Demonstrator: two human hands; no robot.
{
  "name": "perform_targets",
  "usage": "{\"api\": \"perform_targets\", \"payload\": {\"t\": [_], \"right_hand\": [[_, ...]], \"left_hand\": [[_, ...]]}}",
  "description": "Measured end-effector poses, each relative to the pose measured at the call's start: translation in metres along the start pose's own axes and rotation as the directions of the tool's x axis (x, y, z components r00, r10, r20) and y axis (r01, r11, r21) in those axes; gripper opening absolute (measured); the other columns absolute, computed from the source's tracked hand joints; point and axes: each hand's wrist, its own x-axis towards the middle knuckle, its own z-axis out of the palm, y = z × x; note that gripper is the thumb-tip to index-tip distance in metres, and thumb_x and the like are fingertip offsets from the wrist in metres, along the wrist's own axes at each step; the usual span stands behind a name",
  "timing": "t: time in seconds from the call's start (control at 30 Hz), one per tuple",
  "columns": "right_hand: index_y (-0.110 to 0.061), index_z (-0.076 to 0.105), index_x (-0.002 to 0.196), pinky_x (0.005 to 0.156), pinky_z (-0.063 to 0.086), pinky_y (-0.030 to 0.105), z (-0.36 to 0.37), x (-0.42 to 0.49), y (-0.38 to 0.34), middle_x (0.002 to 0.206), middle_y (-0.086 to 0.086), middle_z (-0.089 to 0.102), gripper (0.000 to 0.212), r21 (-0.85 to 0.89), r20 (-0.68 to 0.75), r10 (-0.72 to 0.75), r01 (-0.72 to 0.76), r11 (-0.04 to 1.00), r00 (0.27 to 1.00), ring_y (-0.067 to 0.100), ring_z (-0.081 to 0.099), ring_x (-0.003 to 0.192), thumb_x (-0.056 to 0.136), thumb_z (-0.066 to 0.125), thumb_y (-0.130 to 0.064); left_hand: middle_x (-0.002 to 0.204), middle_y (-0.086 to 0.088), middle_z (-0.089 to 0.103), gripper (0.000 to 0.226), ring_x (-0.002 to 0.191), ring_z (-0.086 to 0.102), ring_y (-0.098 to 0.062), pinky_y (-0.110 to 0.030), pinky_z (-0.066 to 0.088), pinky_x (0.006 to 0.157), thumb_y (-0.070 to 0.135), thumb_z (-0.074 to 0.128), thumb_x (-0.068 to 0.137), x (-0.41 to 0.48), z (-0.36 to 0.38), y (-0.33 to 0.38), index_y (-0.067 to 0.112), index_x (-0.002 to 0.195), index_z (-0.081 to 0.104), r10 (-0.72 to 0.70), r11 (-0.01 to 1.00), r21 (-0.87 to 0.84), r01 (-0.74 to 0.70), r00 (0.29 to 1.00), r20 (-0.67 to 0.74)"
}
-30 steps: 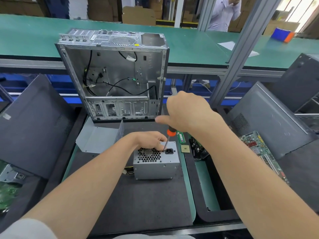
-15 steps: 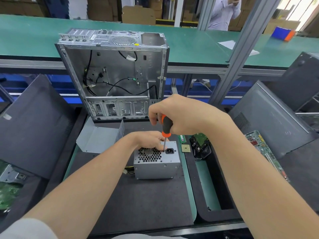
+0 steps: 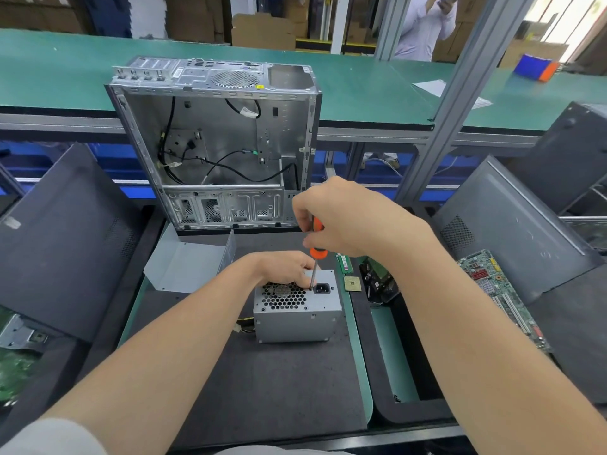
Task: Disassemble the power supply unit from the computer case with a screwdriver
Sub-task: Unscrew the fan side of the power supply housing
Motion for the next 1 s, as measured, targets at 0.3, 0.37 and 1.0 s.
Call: {"api": "perform_targets", "payload": {"t": [0.3, 0.37, 1.0], "right_hand": [[-0.027, 0.062, 0.107, 0.074, 0.058, 0.044, -0.005, -0.003, 0.007, 0.091, -0.006, 0.061, 0.028, 0.084, 0.122, -0.117, 0.107, 0.991, 0.986, 0.020, 0.062, 0.090, 0.083, 0.071, -0.015], [-0.022, 0.058, 0.096, 0.069, 0.057, 0.043, -0.002, -0.001, 0.006, 0.085, -0.005, 0.053, 0.029, 0.007, 0.075, 0.033, -0.033, 0.999, 0.997, 0.025, 0.061, 0.084, 0.088, 0.071, -0.046], [-0.029, 0.068, 0.105, 0.064, 0.052, 0.032, -0.010, -0.003, 0.019, 0.099, -0.011, 0.065, 0.040, 0.138, 0.098, -0.177, 0.163, 0.977, 0.979, 0.017, 0.062, 0.091, 0.080, 0.076, 0.001]], "left_hand": [[0.109, -0.015, 0.061, 0.026, 0.100, 0.050, -0.023, -0.043, 0.041, 0.094, 0.006, 0.058, 0.100, 0.001, -0.001, -0.002, -0.007, 0.122, 0.061, -0.019, 1.000, -0.007, 0.019, 1.000, 0.004], [0.121, -0.023, 0.064, 0.028, 0.104, 0.052, -0.026, -0.044, 0.042, 0.099, 0.010, 0.060, 0.100, 0.003, -0.002, -0.004, -0.003, 0.125, 0.062, -0.033, 0.999, 0.009, 0.033, 0.999, 0.000], [0.111, -0.011, 0.063, 0.025, 0.102, 0.054, -0.022, -0.047, 0.045, 0.101, 0.001, 0.056, 0.098, 0.000, -0.001, 0.000, -0.005, 0.121, 0.063, -0.023, 0.998, -0.057, 0.023, 1.000, -0.001]]}}
